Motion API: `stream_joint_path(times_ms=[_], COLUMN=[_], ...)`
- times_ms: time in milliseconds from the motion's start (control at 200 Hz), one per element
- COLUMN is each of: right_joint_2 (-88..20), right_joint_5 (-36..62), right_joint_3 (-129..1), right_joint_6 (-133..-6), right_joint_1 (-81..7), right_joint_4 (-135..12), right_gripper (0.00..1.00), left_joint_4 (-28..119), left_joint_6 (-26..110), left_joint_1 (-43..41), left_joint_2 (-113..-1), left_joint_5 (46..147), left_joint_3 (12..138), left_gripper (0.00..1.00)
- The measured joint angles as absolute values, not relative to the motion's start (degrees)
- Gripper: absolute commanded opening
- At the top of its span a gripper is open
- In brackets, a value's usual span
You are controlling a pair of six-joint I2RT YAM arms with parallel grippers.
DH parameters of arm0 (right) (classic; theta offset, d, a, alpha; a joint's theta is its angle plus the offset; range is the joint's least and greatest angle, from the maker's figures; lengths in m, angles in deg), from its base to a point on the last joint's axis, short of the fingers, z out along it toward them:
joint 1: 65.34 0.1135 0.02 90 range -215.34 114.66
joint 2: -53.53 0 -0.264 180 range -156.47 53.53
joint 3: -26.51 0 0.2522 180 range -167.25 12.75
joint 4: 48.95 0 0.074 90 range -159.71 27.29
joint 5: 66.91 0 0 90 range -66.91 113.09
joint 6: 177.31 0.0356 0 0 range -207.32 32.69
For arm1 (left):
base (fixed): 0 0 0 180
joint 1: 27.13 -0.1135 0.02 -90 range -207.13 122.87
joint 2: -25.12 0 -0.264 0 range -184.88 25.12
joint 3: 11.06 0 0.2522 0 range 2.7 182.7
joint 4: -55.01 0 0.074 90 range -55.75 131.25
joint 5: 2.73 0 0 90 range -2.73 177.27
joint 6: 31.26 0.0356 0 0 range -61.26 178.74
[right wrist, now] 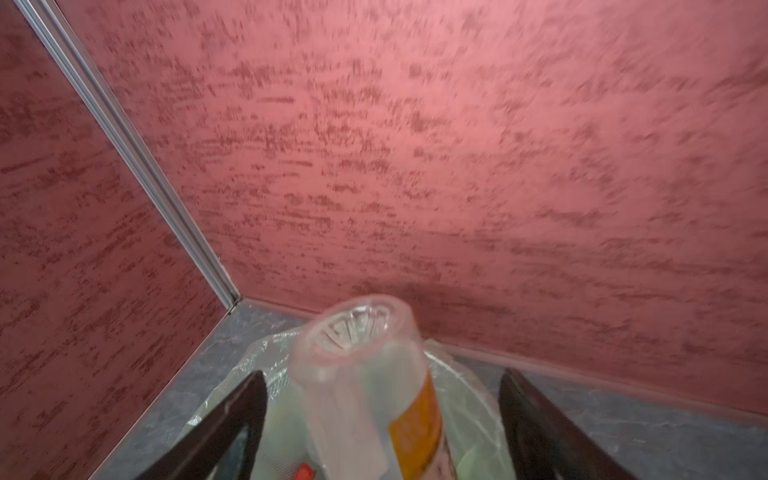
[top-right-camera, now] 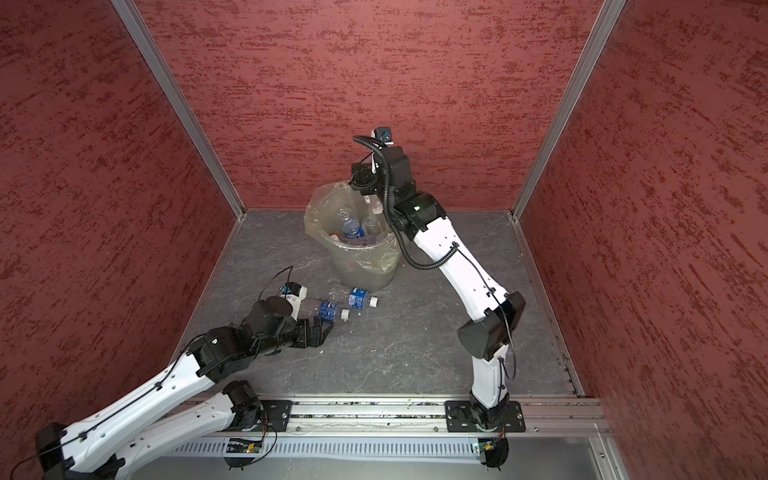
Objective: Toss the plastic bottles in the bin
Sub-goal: 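Open the right gripper to drop the bottle into the bin, then draw the right gripper back while the left gripper lowers onto remaining bottles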
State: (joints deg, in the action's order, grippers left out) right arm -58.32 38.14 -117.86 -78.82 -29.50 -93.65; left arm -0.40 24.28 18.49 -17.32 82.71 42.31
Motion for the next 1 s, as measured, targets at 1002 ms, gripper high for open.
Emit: stream_joint_path(times_ms=[1002], right_joint_2=[-28.14], right_joint_5=[32.63], right_joint_3=[-77.84], right_joint_6=[-77.71], right_joint_1=[-30.05], right_joint_4=[-91.00], right_gripper=[0.95], left_joint_4=[0.45], left_joint_6=[14.34], left_joint_1=[6.80], left_joint_2=[-26.41], left_joint_5=[88.37], left_joint_3=[42.40], left_gripper=[0.99])
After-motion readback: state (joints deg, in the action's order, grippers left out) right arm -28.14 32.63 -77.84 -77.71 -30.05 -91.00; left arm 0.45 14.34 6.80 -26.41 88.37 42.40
